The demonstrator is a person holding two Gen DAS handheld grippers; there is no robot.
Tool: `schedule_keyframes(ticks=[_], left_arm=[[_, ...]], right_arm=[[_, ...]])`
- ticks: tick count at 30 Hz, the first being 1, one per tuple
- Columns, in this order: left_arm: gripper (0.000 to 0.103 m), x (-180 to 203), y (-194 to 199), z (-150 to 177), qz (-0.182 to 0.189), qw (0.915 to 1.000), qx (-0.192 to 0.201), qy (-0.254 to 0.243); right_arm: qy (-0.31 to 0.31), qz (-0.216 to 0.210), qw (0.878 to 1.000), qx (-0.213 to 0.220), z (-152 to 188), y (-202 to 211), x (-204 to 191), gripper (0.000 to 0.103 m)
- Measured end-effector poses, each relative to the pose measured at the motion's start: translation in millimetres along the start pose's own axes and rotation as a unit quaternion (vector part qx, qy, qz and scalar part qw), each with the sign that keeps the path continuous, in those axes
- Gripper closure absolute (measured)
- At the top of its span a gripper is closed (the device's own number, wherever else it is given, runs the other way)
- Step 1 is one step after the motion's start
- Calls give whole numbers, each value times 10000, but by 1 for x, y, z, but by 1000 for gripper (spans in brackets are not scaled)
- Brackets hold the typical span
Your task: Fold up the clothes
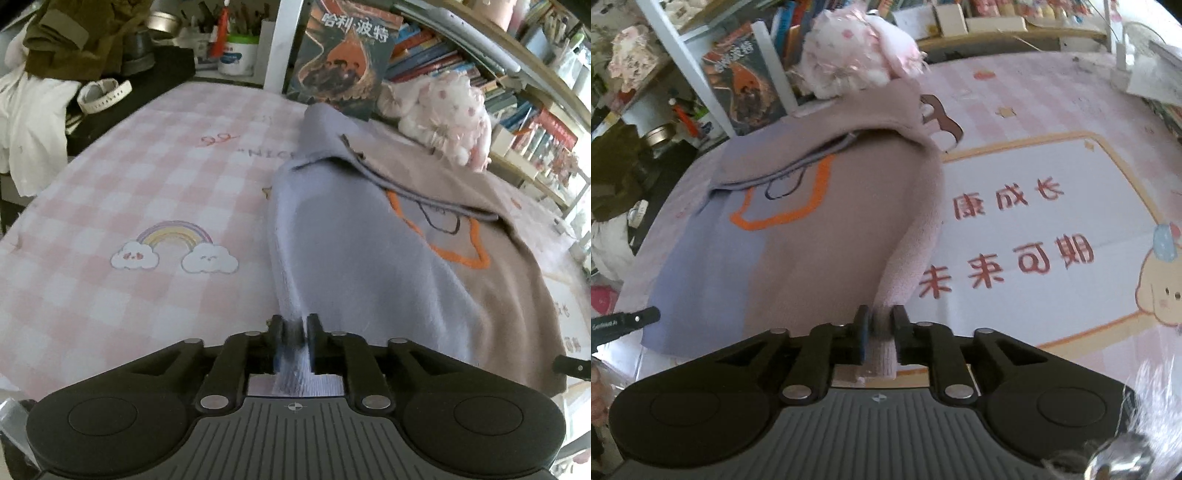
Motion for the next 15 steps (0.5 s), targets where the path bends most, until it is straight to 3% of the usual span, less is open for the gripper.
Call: schedule_keyframes(ticks=[10, 15], left_arm=[[87, -11, -7, 4, 217, 9988, -74, 440], [98, -17, -10, 3, 377, 9972, -102, 639]], right_arm=[[-185, -42, 9998, -87, 4, -9, 6, 86], [-255, -41, 9996, -103, 5, -9, 10, 94]])
Point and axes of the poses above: each gripper's, at about its wrist camera, not at the fingertips, and y roughly against the way its jaws point, x to its right, z to its underside, the point moved 6 cm from there along -y, roughly the way its jaws point, and after that the axes turned 2 degrees about -x, right-handed, at the moved point
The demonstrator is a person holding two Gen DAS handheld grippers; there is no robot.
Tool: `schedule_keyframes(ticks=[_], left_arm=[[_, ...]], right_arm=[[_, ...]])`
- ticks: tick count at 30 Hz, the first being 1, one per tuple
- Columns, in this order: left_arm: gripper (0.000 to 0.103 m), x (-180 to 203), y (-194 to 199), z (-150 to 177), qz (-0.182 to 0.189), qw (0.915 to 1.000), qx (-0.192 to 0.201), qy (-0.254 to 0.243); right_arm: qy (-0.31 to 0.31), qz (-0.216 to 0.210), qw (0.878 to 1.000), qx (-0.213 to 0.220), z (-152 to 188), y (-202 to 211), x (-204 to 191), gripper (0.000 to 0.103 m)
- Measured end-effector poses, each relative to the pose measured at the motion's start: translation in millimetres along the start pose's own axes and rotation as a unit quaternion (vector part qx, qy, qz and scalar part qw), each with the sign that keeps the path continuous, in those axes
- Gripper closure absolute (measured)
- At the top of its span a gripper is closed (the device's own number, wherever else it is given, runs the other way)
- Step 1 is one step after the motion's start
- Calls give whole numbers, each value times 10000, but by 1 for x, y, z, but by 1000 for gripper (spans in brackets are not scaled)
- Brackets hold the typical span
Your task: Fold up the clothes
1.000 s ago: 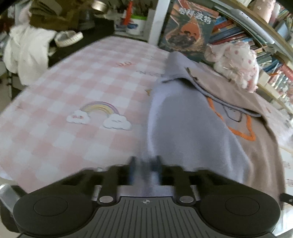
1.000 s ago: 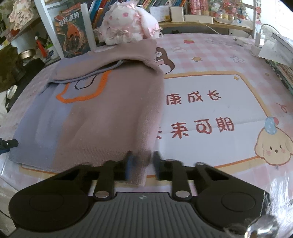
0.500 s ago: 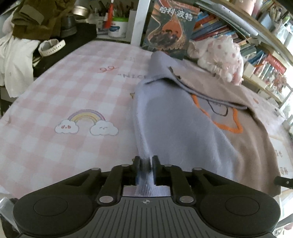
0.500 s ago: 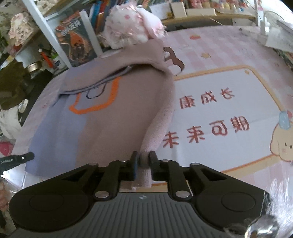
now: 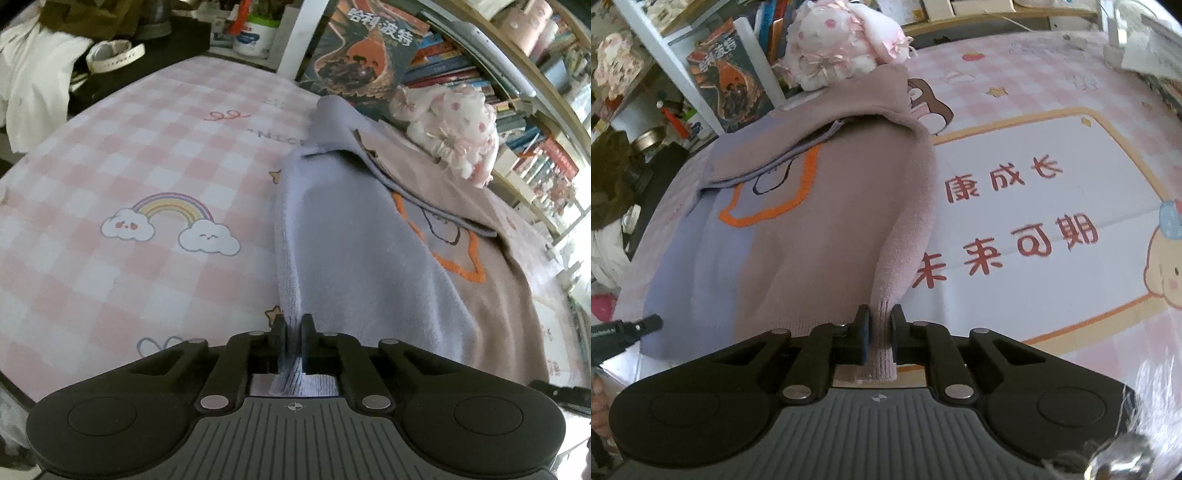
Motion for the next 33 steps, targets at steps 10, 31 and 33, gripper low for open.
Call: schedule_keyframes(ticks=[10, 31, 33], left_arm=[[98, -5, 14, 19, 124, 9993, -93, 347], [98, 7, 66, 106, 156, 9985, -428, 306], [98, 8, 69, 110, 171, 9983, -460, 320]], right_arm=[[-146, -139, 9998, -40, 18, 22, 14, 94], [-346, -311, 9984, -322, 95, 84, 56, 94], [-418, -332, 9980, -324, 100, 88, 60, 94]])
Point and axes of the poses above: each gripper's, at about its wrist camera, not at the fingertips, and y roughly against the way its jaws point, x to its right, z to its underside, the point moved 6 cm from there along -y, roughly the way its jaws point, and after that the axes turned 2 degrees about -x, right-handed, at the moved point
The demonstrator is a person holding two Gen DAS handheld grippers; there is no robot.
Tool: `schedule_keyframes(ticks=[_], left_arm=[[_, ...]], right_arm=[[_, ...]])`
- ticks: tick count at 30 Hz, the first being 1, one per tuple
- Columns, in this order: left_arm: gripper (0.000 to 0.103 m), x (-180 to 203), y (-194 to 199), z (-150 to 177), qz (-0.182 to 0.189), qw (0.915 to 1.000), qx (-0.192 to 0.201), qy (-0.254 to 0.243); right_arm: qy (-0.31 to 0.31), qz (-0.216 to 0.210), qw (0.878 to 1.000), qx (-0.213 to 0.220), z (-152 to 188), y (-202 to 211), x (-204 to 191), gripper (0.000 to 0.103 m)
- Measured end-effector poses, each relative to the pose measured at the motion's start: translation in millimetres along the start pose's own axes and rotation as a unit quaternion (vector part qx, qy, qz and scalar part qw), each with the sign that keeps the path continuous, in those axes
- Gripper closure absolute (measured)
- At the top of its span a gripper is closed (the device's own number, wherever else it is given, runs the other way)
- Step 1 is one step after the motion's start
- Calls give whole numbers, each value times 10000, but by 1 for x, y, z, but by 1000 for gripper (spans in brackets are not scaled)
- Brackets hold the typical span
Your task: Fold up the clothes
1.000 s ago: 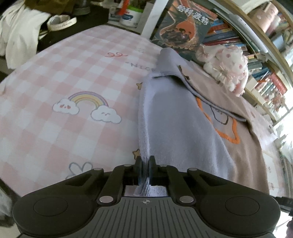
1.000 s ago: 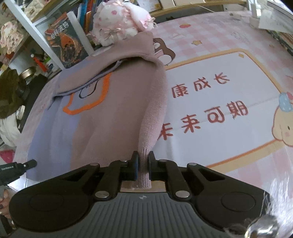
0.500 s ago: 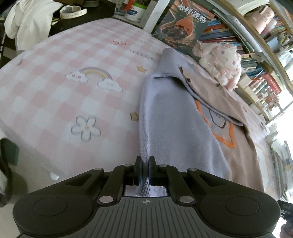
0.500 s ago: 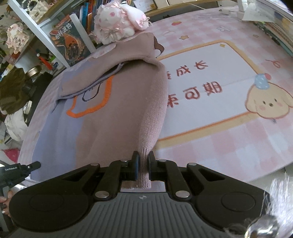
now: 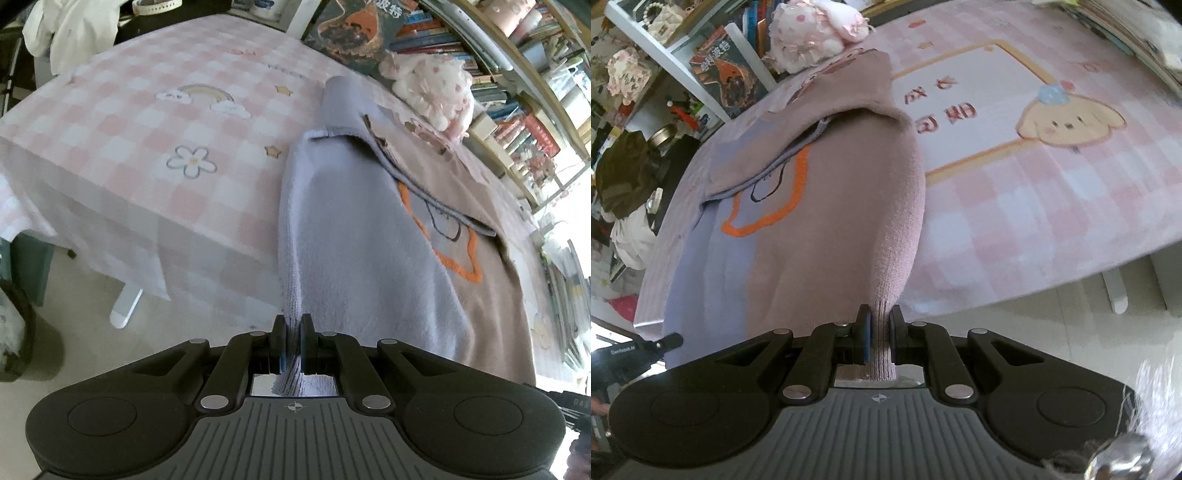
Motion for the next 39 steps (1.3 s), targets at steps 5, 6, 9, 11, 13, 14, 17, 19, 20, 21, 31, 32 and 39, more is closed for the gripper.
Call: schedule_keyframes(ticks=[5, 6, 9, 11, 13, 14, 17, 19, 20, 21, 31, 32, 39], left_arm=[[99, 7, 7, -3, 224, 9997, -5, -31], [99, 10, 10, -6, 340, 9994, 39, 7], [99, 16, 18, -20, 758, 9964, 270, 272], [99, 20, 23, -30, 1057, 9923, 431, 480], [99, 24, 28, -44, 1379, 9859, 615, 718], [99, 26, 31, -52, 1526, 9823, 710, 820], [99, 32, 37, -78, 1923, 9694, 1048, 1114], [99, 33, 42, -96, 2142, 9601, 1255, 1288], [99, 33, 42, -105, 2231, 9558, 1350, 1360], [99, 34, 42, -116, 2313, 9520, 1432, 1403], [99, 60, 4, -203, 2463, 9478, 1585, 1257], [99, 61, -3, -209, 2462, 9487, 1543, 1249], [99, 57, -52, -236, 2313, 9574, 1174, 1270]], right_arm=[[-86, -138, 9998, 73, 0, 10, 3, 94], [-84, -206, 9997, 90, -2, 13, 1, 94], [17, -419, 9991, 107, -10, 20, -3, 94], [43, -618, 9979, 177, -18, 28, -7, 94], [-71, -942, 9950, 320, -29, 37, -9, 94], [-244, -1159, 9921, 423, -37, 40, -8, 94], [-783, -1813, 9775, 739, -61, 50, -6, 94], [-1233, -2197, 9625, 1007, -82, 53, -4, 94], [-1424, -2353, 9547, 1132, -93, 53, -3, 94], [-1614, -2507, 9462, 1256, -103, 54, -2, 94], [-2008, -2551, 9290, 1777, -194, 32, -13, 94], [-2043, -2492, 9299, 1776, -200, 27, -12, 94], [-2305, -2109, 9353, 1659, -228, -20, -2, 94]])
Point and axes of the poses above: each gripper's, at about its wrist camera, not at the fingertips, and y roughly against the way its jaws point, x to its right, z to its underside, the point moved 6 cm from there along -y, roughly the way its jaws point, and after that the axes turned 2 degrees about -x, right-handed, at the moved point
